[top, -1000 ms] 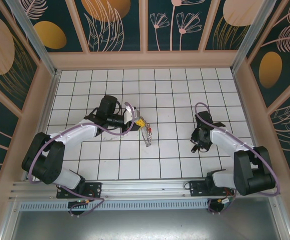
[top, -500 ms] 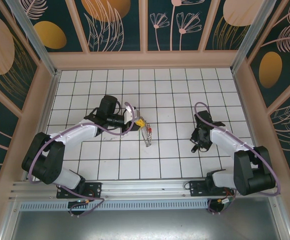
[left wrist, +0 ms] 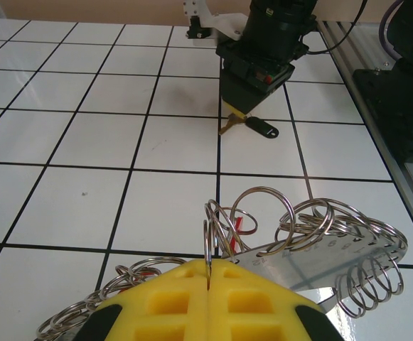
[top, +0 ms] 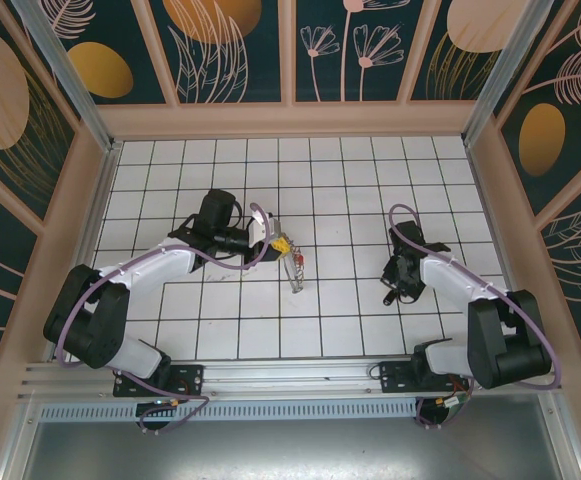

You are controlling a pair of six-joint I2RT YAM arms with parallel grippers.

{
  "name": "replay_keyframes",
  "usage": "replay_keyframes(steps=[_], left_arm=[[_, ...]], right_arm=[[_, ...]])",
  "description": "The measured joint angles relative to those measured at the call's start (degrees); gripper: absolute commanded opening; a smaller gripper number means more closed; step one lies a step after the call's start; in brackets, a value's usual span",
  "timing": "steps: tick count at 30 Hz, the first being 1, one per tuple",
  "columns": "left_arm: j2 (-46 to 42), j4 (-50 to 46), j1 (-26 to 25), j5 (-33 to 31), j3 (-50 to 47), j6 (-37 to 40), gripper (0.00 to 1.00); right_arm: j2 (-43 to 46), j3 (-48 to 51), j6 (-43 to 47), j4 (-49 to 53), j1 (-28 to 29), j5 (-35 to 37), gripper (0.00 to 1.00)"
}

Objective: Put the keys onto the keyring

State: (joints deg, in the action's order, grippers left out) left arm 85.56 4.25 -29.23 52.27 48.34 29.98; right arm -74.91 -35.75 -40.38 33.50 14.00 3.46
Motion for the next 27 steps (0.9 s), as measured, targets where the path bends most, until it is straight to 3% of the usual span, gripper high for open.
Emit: replay_keyframes(steps=[14, 18, 27], left_arm=[[0.0, 0.0, 0.0, 0.0, 0.0, 0.0, 0.0], [0.0, 0.0, 0.0, 0.0, 0.0, 0.0, 0.0], [0.1, 0.0, 0.0, 0.0, 0.0, 0.4, 0.0]], right_arm=[[-0.2, -0.7, 0.1, 0.7, 0.6, 0.7, 0.0], [1.7, -0.8, 1.5, 0.4, 1.8, 0.9, 0.0], [19.1, 3.0, 11.3, -16.0, 6.0, -9.2, 0.0]])
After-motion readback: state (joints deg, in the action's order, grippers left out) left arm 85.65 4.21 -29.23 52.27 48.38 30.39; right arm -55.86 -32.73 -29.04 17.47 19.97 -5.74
